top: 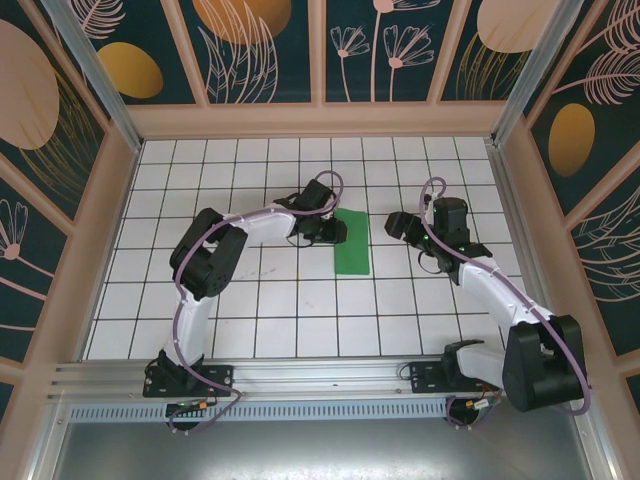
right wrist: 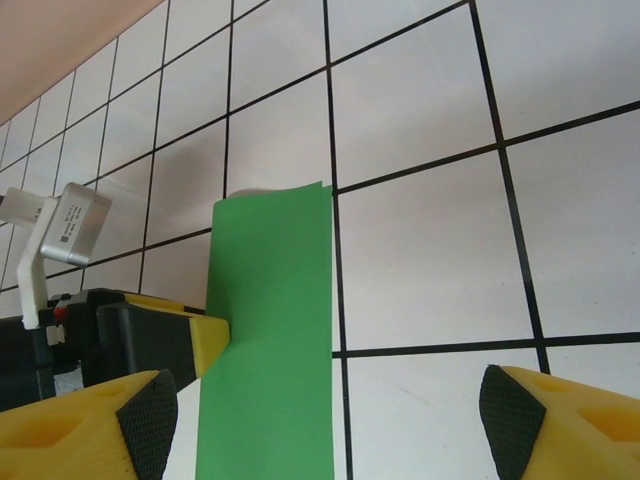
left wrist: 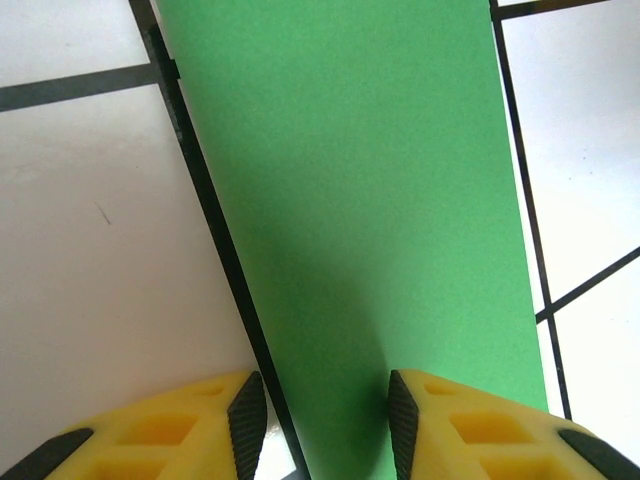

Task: Fold a paper plane with a square sheet of paper (fold left side to right side)
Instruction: Hold the square sheet of paper at the center of the table.

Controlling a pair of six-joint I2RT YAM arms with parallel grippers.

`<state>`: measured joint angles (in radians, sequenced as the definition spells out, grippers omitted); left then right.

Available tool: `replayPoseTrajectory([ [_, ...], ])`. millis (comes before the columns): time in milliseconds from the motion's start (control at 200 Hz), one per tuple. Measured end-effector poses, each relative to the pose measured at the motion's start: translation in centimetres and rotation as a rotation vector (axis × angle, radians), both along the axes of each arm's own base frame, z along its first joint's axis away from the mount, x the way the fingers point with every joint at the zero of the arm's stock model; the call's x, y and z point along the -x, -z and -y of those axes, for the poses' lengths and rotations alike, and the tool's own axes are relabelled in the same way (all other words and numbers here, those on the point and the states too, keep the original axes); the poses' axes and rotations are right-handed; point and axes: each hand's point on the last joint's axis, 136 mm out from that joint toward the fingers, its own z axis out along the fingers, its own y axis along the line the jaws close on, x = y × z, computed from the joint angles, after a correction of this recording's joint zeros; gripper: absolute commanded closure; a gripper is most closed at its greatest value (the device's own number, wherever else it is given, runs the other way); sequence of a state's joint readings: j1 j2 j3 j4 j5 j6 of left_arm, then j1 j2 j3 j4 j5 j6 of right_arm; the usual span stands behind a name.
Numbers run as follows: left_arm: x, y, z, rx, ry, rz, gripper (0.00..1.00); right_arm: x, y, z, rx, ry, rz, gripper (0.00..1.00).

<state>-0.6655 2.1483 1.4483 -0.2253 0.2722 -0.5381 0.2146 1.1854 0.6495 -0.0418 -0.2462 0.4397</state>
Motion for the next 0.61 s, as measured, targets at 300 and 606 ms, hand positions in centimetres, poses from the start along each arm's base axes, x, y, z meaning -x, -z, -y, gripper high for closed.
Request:
replayPoseTrajectory([
  [300, 0.03, 0.05, 0.13, -0.034, 0.017, 0.004, 0.57, 0.12, 0.20, 0.04, -0.009, 0.000, -0.008, 0.18],
  [606, 0.04, 0.12, 0.13, -0.052, 0.032, -0.001, 0.56, 0.17, 0.21, -0.03, -0.013, -0.004, -0.010, 0.18],
])
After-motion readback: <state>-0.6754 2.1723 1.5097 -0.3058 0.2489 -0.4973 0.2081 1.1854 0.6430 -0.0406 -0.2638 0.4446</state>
